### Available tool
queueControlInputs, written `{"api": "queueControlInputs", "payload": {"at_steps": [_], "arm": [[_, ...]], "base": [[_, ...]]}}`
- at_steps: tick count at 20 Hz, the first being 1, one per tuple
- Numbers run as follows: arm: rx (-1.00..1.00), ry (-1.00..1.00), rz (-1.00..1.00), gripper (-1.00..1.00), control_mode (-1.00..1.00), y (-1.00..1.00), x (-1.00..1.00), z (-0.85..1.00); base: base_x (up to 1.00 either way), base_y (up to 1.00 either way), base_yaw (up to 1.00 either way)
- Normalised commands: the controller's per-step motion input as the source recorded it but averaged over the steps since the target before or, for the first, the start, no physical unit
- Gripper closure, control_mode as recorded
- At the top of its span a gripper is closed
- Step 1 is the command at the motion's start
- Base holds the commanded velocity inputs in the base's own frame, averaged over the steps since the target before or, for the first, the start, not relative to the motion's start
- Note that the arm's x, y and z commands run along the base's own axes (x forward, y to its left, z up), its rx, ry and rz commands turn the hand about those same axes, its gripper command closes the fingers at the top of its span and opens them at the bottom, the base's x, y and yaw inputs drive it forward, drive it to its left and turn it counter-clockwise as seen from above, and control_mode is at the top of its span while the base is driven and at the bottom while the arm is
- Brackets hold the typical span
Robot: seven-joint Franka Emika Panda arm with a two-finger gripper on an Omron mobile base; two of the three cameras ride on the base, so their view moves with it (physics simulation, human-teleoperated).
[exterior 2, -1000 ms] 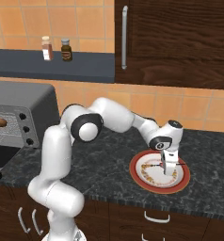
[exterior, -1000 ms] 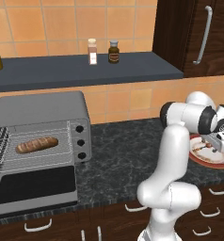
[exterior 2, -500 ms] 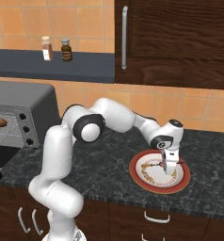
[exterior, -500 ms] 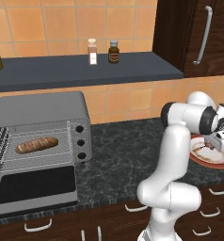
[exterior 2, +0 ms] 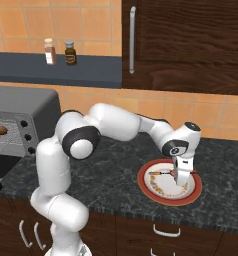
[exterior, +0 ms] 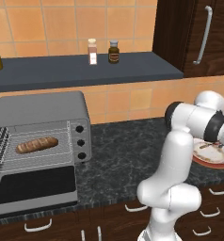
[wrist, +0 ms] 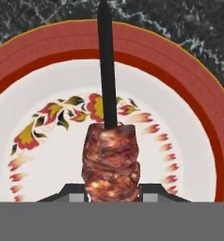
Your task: Pick up the kebab skewer and baguette bread, and place them inside the toaster oven. Close the toaster oven door and start by setting the timer.
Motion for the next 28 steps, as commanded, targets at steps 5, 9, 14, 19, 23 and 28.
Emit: {"api": "queueControlInputs", "payload": {"at_steps": [5, 9, 14, 19, 23, 28], "arm": [[0.0, 0.0, -0.08, 1.0, -1.0, 0.61, -0.38, 0.23], [0.0, -0.03, -0.08, 1.0, -1.0, 0.67, -0.19, 0.38], [0.0, -0.03, -0.04, 1.0, -1.0, 0.7, -0.13, 0.42], [0.0, -0.05, -0.04, 1.0, -1.0, 0.59, -0.22, 0.43], [0.0, -0.1, -0.06, 1.0, -1.0, 0.49, -0.27, 0.49], [0.0, -0.13, -0.04, 1.0, -1.0, 0.64, -0.26, 0.46]], "base": [[0.0, 0.0, 0.0], [0.0, 0.0, 0.0], [0.0, 0.0, 0.0], [0.0, 0.0, 0.0], [0.0, 0.0, 0.0], [0.0, 0.0, 0.0]]}}
